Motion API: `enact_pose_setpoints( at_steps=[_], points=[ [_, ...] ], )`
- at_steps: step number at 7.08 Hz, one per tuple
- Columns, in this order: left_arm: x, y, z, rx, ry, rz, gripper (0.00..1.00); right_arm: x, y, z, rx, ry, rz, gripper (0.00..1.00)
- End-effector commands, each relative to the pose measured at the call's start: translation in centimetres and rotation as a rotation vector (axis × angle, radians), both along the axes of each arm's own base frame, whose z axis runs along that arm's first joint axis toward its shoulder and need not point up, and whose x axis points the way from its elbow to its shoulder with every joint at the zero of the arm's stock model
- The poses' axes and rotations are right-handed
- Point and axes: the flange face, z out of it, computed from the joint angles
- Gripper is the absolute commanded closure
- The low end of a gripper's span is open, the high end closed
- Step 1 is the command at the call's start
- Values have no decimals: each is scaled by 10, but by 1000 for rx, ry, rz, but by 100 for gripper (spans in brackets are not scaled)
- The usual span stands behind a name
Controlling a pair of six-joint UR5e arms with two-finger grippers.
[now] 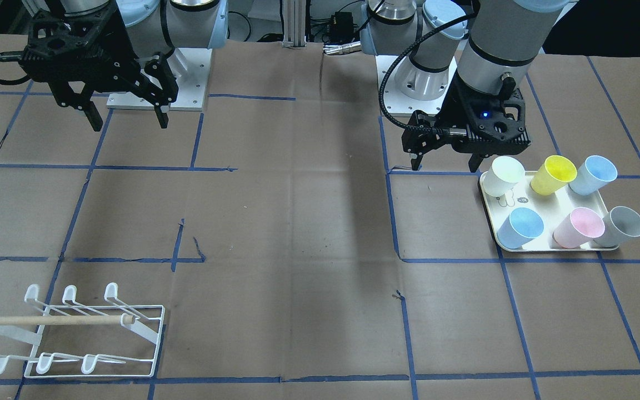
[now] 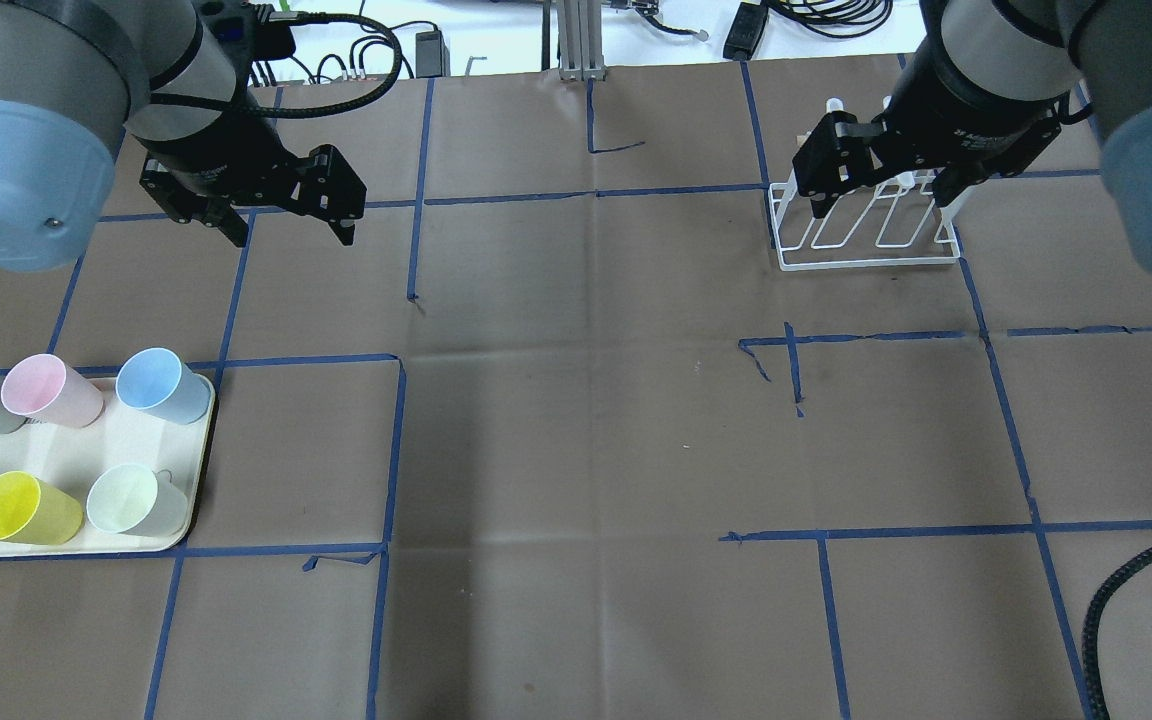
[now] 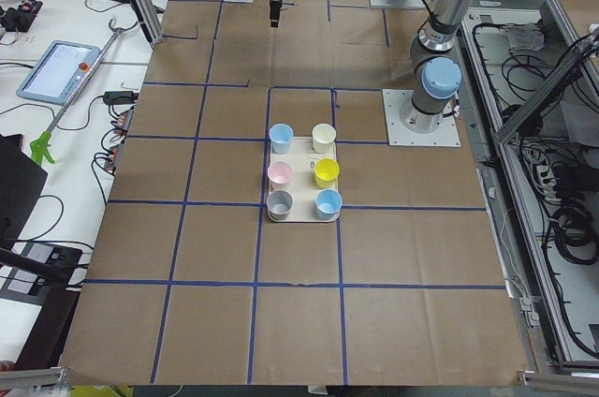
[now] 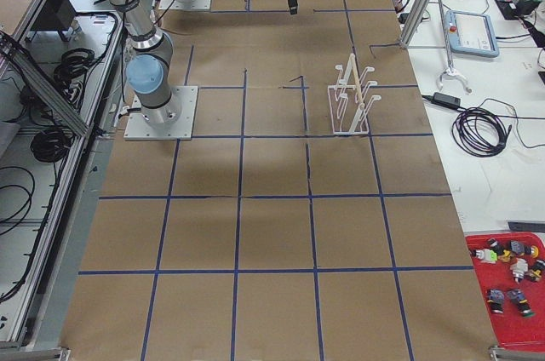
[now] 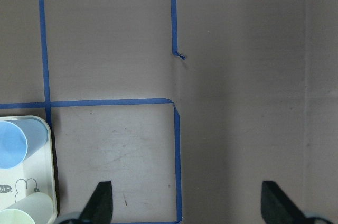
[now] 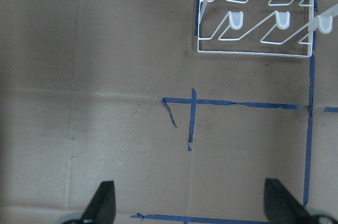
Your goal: Transfer IKEA cup to right arm and place on rack
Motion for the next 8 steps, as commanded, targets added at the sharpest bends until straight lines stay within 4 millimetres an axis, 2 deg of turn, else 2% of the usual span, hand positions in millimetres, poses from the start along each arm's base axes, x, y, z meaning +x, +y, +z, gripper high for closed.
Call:
enact_pose_setpoints(
  at_steps=[1,8],
  points=[
    [0,0,0,1,0,0,0,0,-1,-2,5,0,0,0],
    [0,4,0,1,0,-1,0,-1,-4,-3,7,0,0,0]
  ],
)
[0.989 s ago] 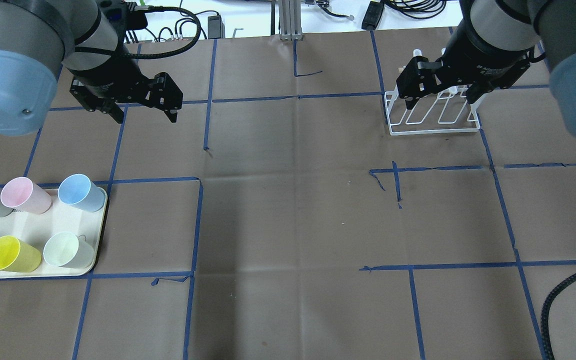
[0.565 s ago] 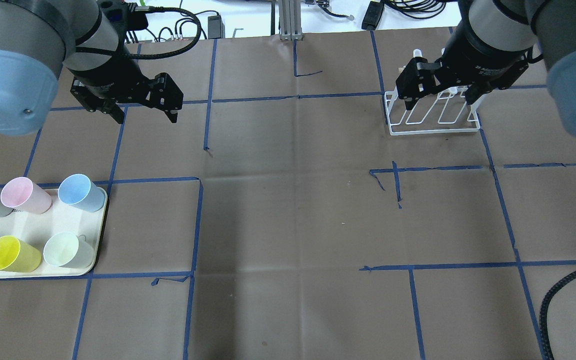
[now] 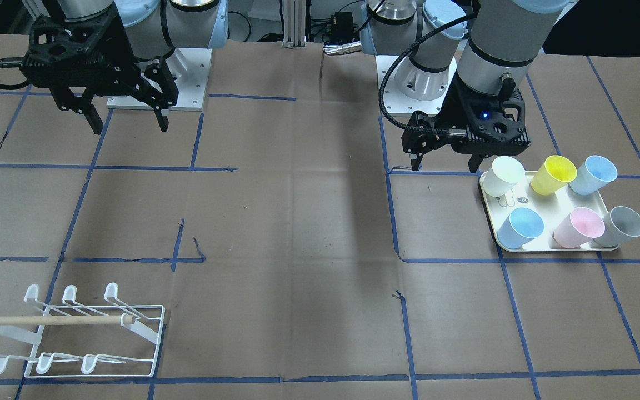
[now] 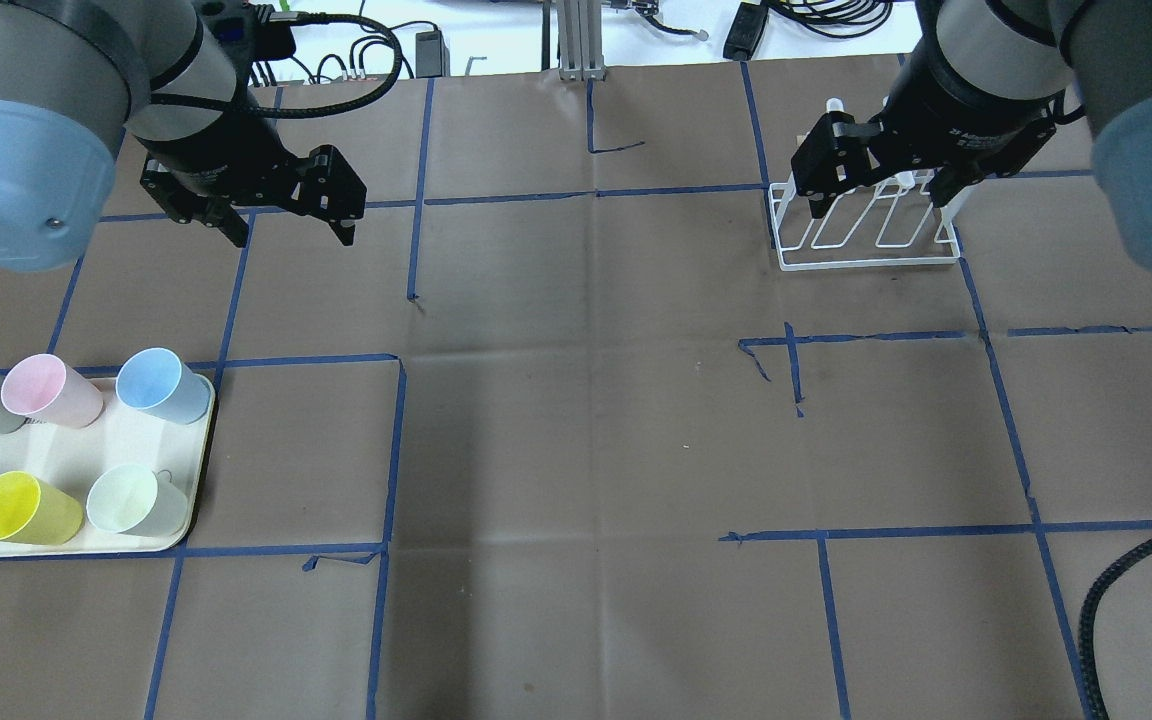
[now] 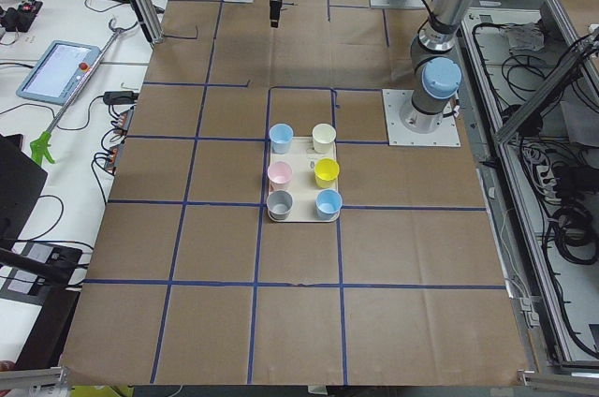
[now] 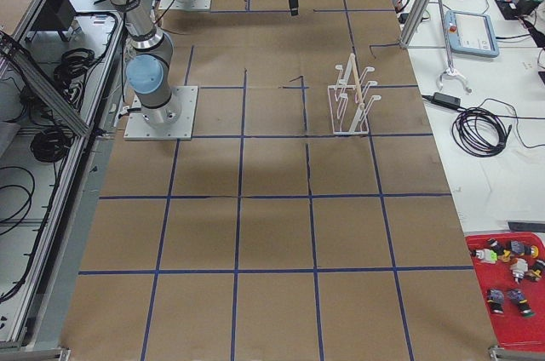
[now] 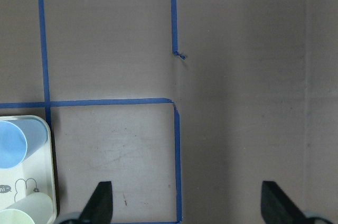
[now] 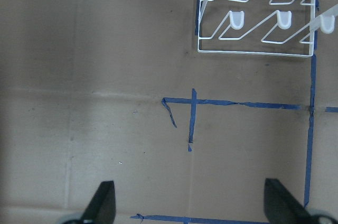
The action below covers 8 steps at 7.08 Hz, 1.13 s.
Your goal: Transfer IKEA cup to right arm and place on rack
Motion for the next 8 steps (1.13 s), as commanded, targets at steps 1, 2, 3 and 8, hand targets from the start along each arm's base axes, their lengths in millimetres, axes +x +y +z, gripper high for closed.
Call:
enact_pose_setpoints(
  at_steps=[1,2,3,8],
  points=[
    [2,4,-5,11,-1,-10,0,-1,0,0,0,1,0,0],
    [3,6,-11,18,-1,-45,0,-1,0,0,0,1,0,0],
    [23,1,-12,20,-4,-43,0,0,0,-1,1,-1,0,0],
    [195,-11,-73,52,-6,48,0,-1,-1,2,-5,0,-2,0]
  ],
)
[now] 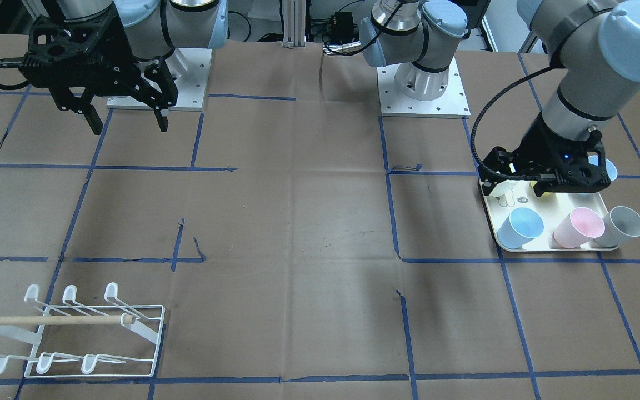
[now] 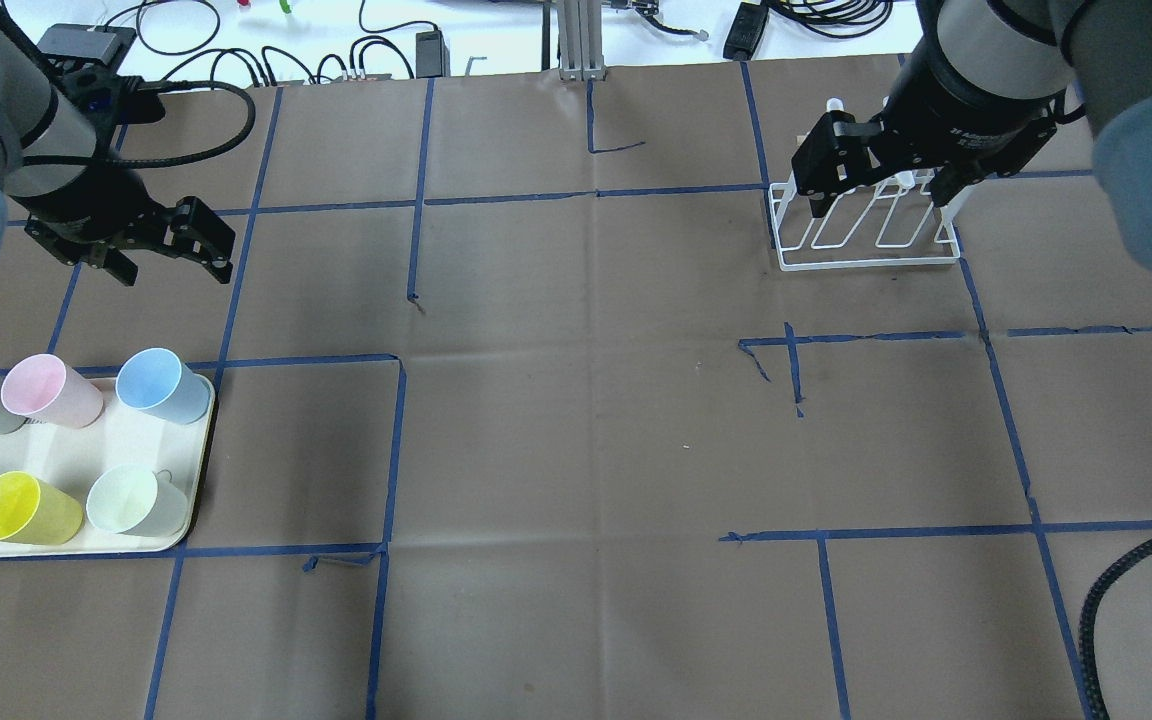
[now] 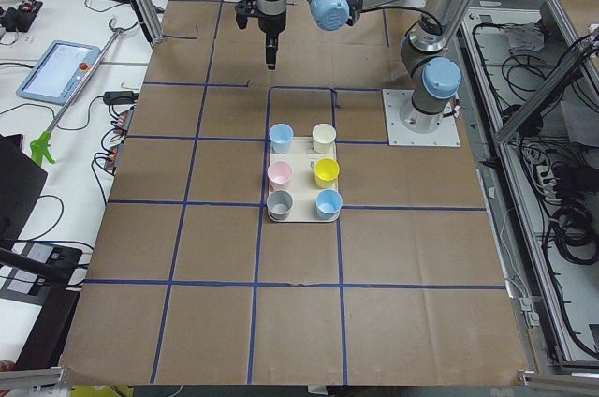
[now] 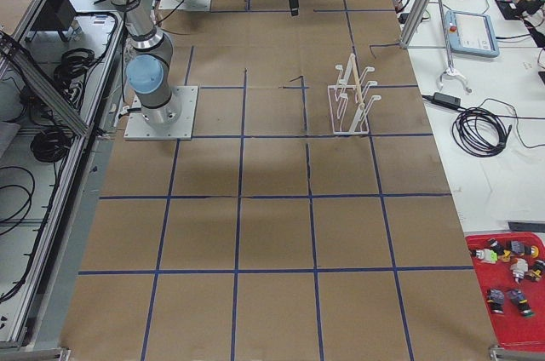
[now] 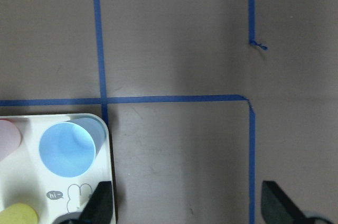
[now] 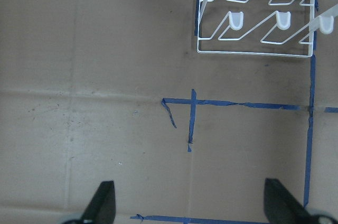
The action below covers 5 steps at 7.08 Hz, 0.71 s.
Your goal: Transfer IKEA cup to right arm and place on rack
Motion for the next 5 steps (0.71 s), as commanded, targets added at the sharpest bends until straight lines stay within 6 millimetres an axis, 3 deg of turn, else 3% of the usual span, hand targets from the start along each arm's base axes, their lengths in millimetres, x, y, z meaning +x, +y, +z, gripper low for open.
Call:
enact_pose_setpoints(
  at_steps=[1,3,5],
  points=[
    [50,3,-12,9,1,-6,1,0,-1,3,-7,-1,0,0],
    [66,-7,-33,19,3,-3,1,0,0,1,-4,-1,0,0],
    [84,-8,-71,28,9,26,1,0,0,1,-4,-1,0,0]
  ],
)
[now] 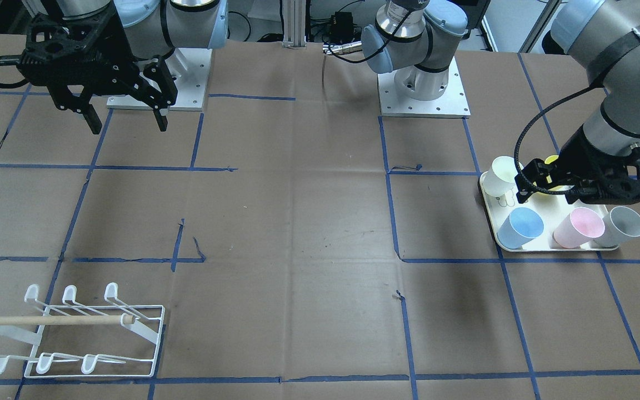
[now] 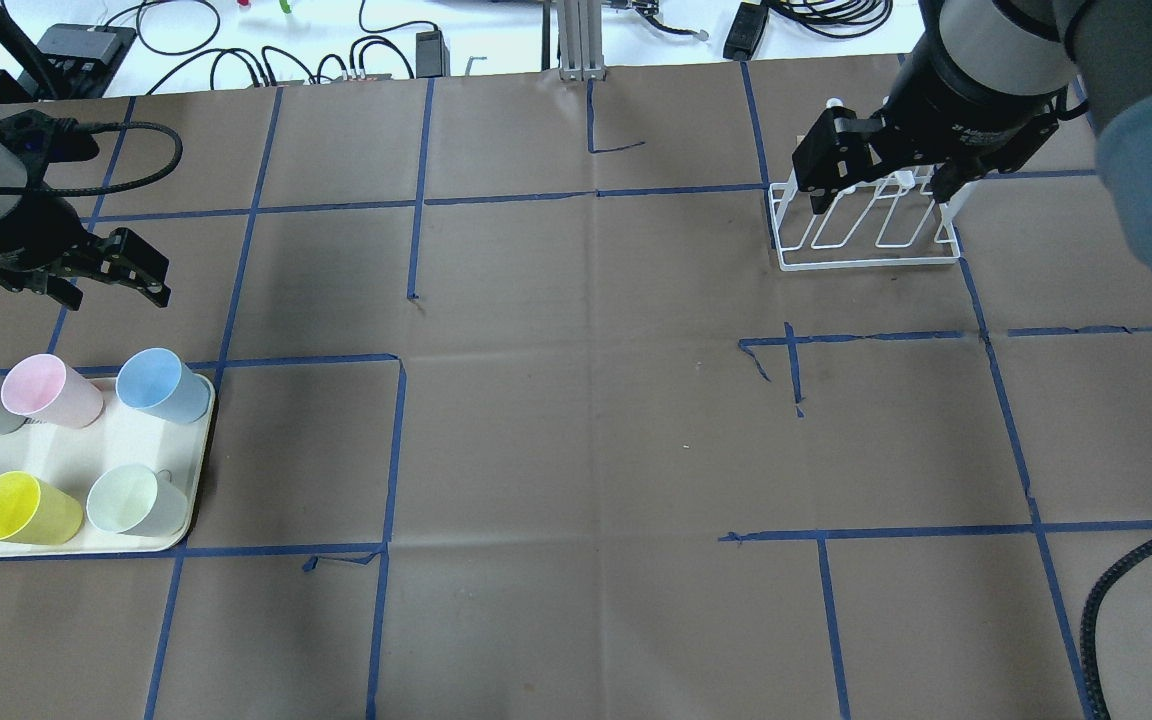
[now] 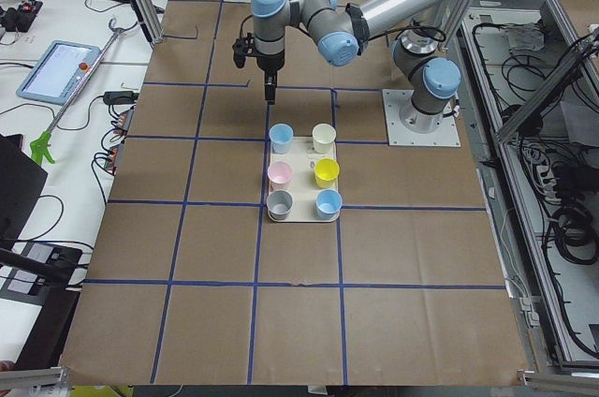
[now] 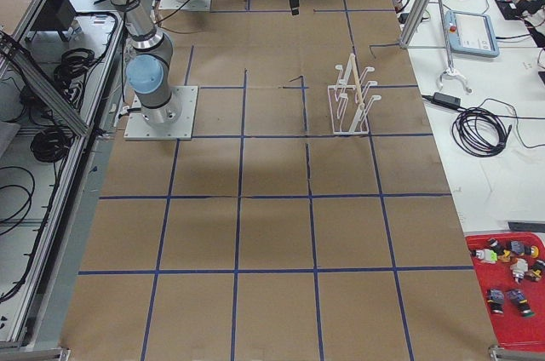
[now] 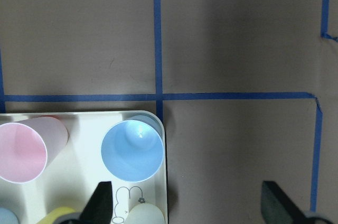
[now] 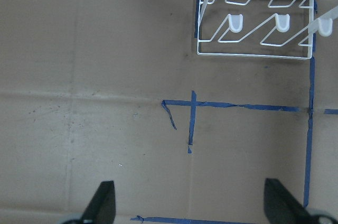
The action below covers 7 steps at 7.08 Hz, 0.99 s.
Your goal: Transfer IKEA cup to right arm and place on rack
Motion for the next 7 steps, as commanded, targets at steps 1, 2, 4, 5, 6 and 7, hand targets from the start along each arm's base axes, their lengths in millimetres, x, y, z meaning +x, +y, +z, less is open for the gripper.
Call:
enact_pose_setpoints(
  at_steps=[1,2,4,5,6,7],
  points=[
    [12,2,-42,-9,-2,21,1,0,0,1,-2,0,0,0],
    [10,7,-58,-18,-6,25,1,0,0,0,-1,0,0,0],
    [5,17,-97,-29,-10,27,1,0,0,0,-1,0,0,0],
    [4,20,-107,-36,-15,25,1,0,0,1,-2,0,0,0],
    [3,21,-109,-30,-14,27,1,0,0,1,-4,0,0,0],
    [1,25,-115,-11,-8,27,1,0,1,0,1,0,0,0]
  ],
)
